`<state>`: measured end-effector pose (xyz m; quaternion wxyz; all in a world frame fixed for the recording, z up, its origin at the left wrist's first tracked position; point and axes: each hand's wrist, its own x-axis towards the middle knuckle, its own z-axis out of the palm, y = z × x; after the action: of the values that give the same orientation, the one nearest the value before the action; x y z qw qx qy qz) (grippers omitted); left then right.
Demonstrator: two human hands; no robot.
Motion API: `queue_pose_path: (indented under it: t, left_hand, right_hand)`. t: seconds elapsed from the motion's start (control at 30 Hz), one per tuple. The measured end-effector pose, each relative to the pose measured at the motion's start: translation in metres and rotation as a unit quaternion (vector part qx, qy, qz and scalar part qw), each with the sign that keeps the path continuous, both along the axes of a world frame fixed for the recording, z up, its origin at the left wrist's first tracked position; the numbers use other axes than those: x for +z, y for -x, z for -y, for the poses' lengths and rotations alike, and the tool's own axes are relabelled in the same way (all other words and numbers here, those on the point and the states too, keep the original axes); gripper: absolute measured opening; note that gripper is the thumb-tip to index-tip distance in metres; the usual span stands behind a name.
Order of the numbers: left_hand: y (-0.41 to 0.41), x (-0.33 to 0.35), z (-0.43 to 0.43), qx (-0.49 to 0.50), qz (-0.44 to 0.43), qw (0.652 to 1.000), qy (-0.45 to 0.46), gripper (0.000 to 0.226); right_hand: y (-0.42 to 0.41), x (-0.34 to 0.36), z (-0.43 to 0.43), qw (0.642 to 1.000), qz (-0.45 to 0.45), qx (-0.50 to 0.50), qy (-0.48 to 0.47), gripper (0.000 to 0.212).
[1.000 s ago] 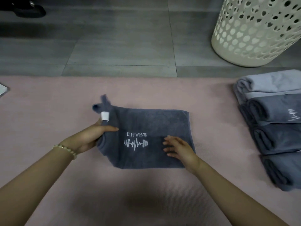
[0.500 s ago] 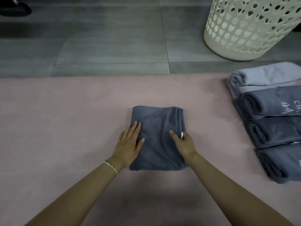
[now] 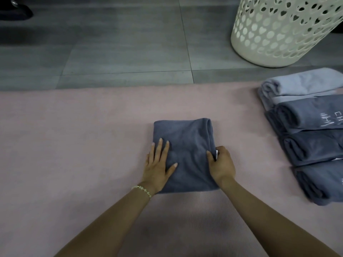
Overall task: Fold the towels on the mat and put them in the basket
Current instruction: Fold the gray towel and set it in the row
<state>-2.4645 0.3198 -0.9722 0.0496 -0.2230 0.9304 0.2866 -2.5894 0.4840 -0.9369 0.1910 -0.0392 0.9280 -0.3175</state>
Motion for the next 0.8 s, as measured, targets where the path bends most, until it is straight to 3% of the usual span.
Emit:
queue_pose_path:
  t: [0.03,0.1,0.2,0.27,0.37,0.47,0.53,0.6,0.7,0.8]
  left_hand:
    - [0.003,0.002,0.001,0.064,-0.035,0.995,-0.067,0.088]
    - [0.013,0.006,0.004,0.23,-0.117,0.948,-0.188,0.086]
    - [0.025,0.012,0.017,0.354,-0.088,0.868,-0.336,0.082]
    - [0.032,0.021,0.029,0.362,-0.059,0.828,-0.425,0.095]
    - [0.039,0.04,0.038,0.275,-0.005,0.797,-0.538,0.059]
    - [0.041,0.067,0.032,0.21,0.03,0.776,-0.594,0.035]
    - [0.034,0.072,0.022,0.215,0.008,0.753,-0.622,0.034]
    - [0.015,0.065,0.012,0.218,-0.001,0.728,-0.65,0.046]
    - [-0.015,0.06,0.005,0.178,0.079,0.751,-0.631,0.078]
    - [-0.012,0.053,0.015,0.162,0.085,0.812,-0.554,0.083]
  right_hand:
    - [0.001,-0.001,-0.001,1.0,0.015,-0.012,-0.002,0.032]
    - [0.006,0.002,-0.006,0.997,0.07,-0.002,-0.015,0.045]
    - [0.015,0.013,-0.019,0.975,0.203,0.085,-0.038,0.065]
    - [0.017,0.022,-0.026,0.946,0.306,0.109,-0.021,0.071]
    - [0.011,0.025,-0.038,0.913,0.394,0.086,0.065,0.067]
    - [0.008,0.024,-0.053,0.899,0.388,-0.001,0.2,0.051]
    - [0.018,0.033,-0.062,0.877,0.374,-0.071,0.293,0.037]
    - [0.035,0.04,-0.071,0.883,0.302,-0.126,0.337,0.028]
    - [0.056,0.027,-0.08,0.926,0.145,-0.223,0.266,0.018]
    - [0.052,0.002,-0.086,0.953,0.108,-0.232,0.159,0.037]
